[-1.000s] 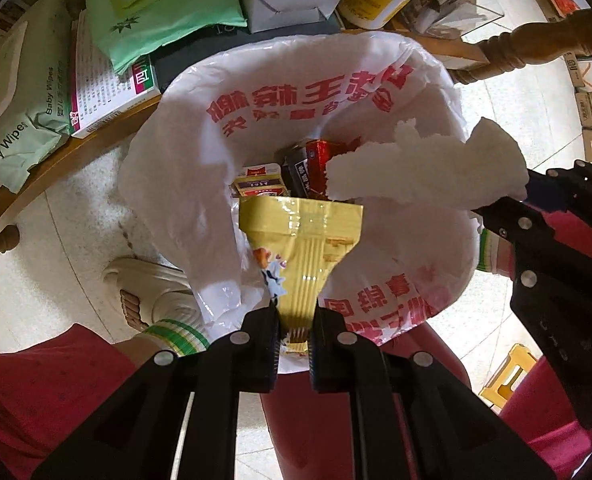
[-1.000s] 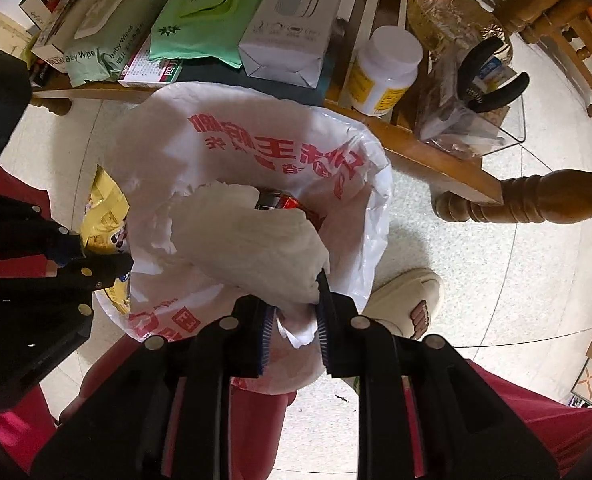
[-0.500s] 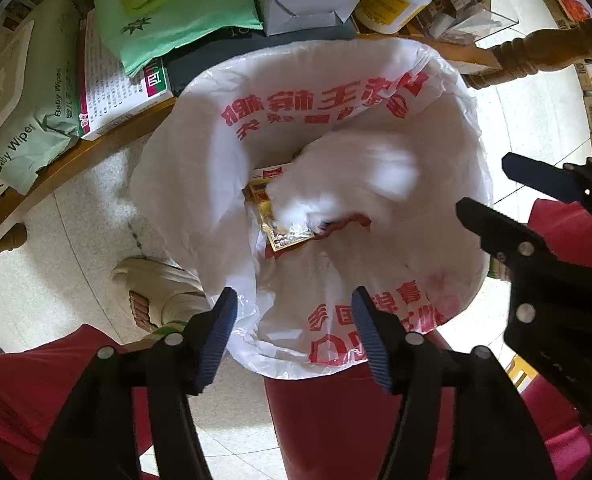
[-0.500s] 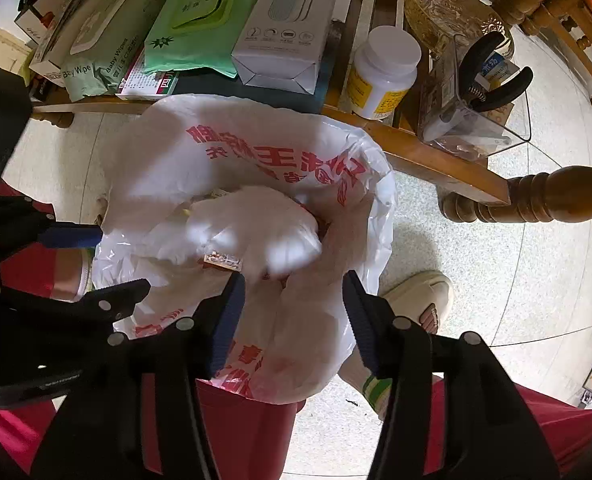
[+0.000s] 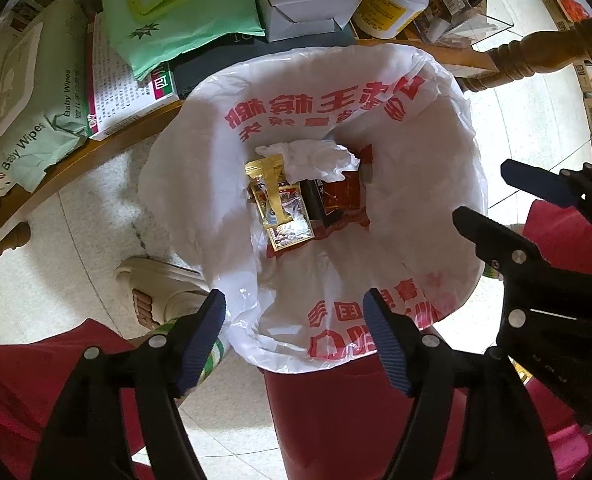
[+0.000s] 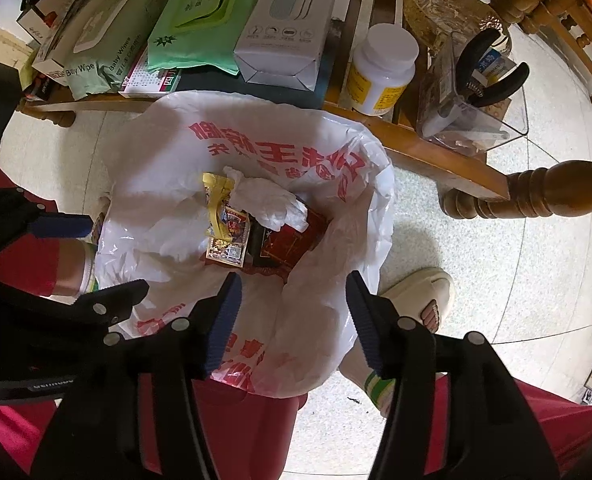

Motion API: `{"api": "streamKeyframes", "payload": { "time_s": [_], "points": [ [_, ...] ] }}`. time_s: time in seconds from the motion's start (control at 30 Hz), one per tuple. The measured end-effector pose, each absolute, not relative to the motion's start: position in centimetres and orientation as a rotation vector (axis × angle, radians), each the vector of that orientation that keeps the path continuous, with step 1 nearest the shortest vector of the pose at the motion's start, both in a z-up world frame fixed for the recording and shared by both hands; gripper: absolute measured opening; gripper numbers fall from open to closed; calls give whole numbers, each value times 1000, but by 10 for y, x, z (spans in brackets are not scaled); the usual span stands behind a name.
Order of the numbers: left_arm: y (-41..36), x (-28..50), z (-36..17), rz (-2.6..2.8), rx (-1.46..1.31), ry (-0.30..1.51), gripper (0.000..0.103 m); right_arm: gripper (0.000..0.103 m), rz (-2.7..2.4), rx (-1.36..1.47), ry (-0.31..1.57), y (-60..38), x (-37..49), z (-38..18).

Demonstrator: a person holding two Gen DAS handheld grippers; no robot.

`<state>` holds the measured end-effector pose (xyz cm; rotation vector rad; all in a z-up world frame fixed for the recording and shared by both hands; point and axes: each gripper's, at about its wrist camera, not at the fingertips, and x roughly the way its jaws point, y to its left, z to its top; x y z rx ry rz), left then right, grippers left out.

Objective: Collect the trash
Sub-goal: 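Raise both tools back up over the table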

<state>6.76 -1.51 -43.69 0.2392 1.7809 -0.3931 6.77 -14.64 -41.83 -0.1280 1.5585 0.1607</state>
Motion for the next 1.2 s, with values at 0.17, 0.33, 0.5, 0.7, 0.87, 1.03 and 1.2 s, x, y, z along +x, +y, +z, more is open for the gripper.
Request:
{"api": "streamKeyframes", "payload": {
  "time_s": [0.17,0.33,0.5,0.7,0.87,1.03,1.2],
  "points": [
    [-20,60,-421,-390,302,1759,73,62,169,-123,1538,-148,55,-401],
    [-25,39,-378,-450,405,1690,77,72,208,-69,1492,-153,35,-358],
    [-25,10,-312,-542,512,1588,77,76,247,-91,1419,-156,11,-293],
    [-20,2,-198,-686,694,1366,86,84,356,-187,1231,-159,6,-170],
    [-14,34,-97,-749,754,1245,89,92,421,-212,1060,-169,32,-63],
    [-14,65,-19,-775,790,1088,95,94,466,-207,941,-180,66,19],
    [-24,92,11,-833,834,1088,95,95,482,-231,901,-190,101,61]
  ]
}}
